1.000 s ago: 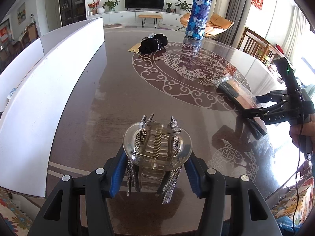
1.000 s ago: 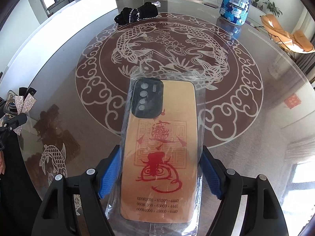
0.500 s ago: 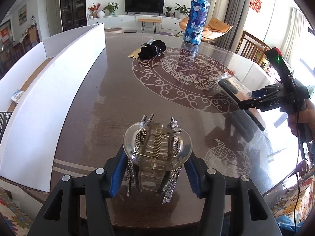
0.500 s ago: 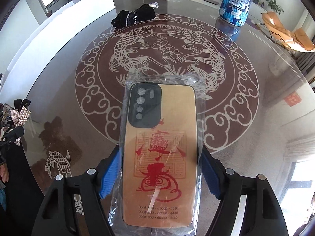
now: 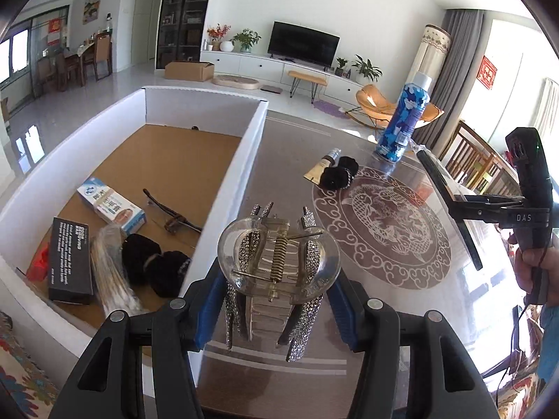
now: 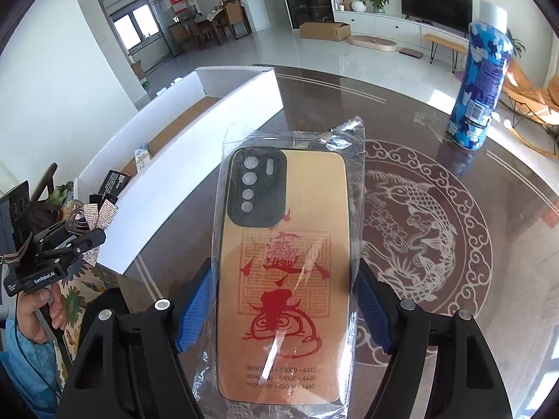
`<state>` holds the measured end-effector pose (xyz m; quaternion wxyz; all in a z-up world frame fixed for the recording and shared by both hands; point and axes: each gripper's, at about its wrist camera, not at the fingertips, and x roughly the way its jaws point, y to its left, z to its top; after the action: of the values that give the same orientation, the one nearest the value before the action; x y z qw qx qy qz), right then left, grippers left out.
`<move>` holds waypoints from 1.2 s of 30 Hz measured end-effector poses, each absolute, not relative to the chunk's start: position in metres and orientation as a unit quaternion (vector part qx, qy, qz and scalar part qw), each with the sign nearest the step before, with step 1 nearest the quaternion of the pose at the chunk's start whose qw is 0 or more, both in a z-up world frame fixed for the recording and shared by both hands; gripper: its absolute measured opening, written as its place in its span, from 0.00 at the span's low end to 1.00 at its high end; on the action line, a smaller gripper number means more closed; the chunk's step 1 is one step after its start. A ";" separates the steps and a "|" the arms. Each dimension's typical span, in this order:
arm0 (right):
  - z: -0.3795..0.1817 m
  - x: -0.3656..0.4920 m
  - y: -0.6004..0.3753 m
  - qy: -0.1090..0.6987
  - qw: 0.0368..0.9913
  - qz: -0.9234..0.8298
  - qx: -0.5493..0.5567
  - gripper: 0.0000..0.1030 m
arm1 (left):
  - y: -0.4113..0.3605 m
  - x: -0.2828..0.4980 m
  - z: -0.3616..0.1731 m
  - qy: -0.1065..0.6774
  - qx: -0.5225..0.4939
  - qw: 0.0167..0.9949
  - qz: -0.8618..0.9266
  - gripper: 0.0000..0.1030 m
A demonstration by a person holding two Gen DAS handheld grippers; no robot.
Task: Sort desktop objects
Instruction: 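Carry the hair clip with left tool while right tool carries the phone case to the bin, then open both tools over the bin, releasing clip and phone case, and withdraw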
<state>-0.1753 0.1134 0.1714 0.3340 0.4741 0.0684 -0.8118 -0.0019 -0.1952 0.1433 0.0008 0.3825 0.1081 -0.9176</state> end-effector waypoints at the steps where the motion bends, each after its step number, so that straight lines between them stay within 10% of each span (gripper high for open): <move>1: 0.180 -0.179 0.092 0.063 0.349 -0.810 0.467 0.73 | -0.212 -0.004 0.150 0.110 0.378 0.014 -0.919 0.53; 10: 0.225 -0.188 -0.127 0.033 0.471 -0.778 0.414 0.74 | -0.334 -0.036 0.153 0.127 0.399 0.113 -0.901 0.53; 19: 0.136 -0.190 -0.268 0.080 0.458 -0.760 0.454 0.75 | -0.385 -0.050 0.092 0.122 0.486 0.181 -0.847 0.56; 23: 0.113 -0.188 -0.262 0.052 0.456 -0.755 0.469 0.83 | -0.387 -0.041 0.076 0.115 0.496 0.196 -0.838 0.75; 36: 0.110 -0.161 -0.039 0.091 0.355 -0.852 0.373 1.00 | -0.240 0.002 0.144 0.079 0.381 0.095 -0.916 0.90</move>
<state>-0.1615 -0.0388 0.1099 0.3554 0.3726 0.0907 -0.8524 0.0023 -0.2400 0.1437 0.0950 0.3810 0.0788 -0.9163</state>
